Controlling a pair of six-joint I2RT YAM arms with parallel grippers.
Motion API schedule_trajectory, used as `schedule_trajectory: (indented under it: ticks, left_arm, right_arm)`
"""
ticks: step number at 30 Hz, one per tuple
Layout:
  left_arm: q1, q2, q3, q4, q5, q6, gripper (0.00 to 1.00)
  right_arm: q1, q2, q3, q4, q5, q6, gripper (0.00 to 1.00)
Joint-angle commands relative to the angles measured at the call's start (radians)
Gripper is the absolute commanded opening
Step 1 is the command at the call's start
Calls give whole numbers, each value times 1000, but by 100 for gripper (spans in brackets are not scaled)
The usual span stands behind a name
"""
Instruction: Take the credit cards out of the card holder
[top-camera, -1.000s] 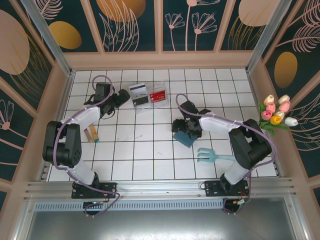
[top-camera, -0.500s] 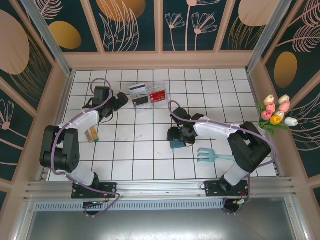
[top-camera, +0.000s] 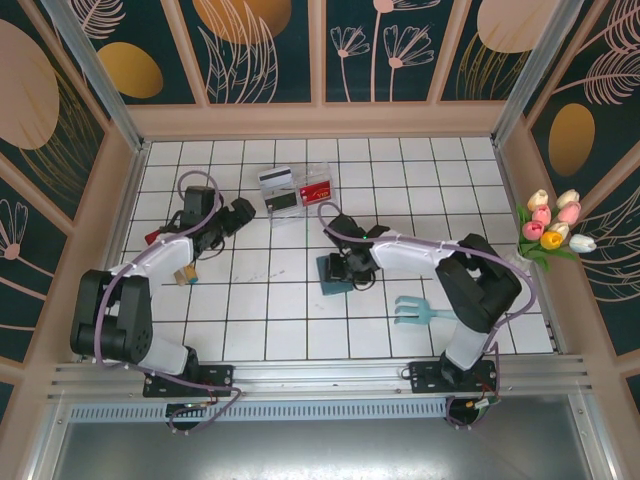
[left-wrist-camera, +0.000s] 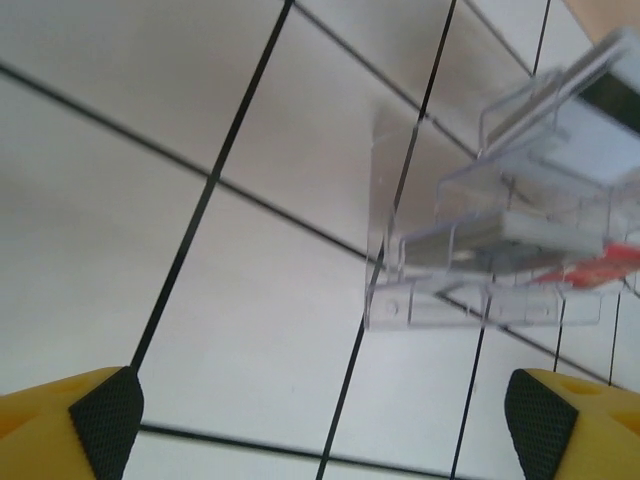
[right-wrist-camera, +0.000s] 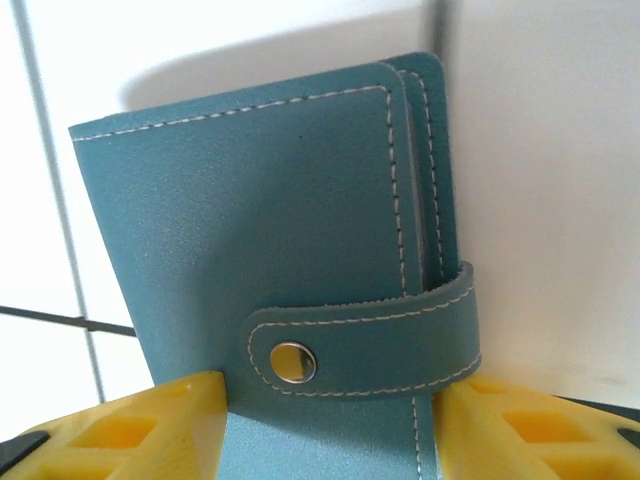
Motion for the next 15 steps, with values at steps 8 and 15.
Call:
schedule_trajectory:
  ticks: [8, 15]
  left_arm:
    - [-32, -91, -142, 80, 183, -97, 88]
    - [-90, -43, -151, 83, 283, -67, 79]
  right_arm:
    - [57, 77, 126, 74, -56, -4, 55]
    - [11, -51, 49, 102, 24, 48, 64]
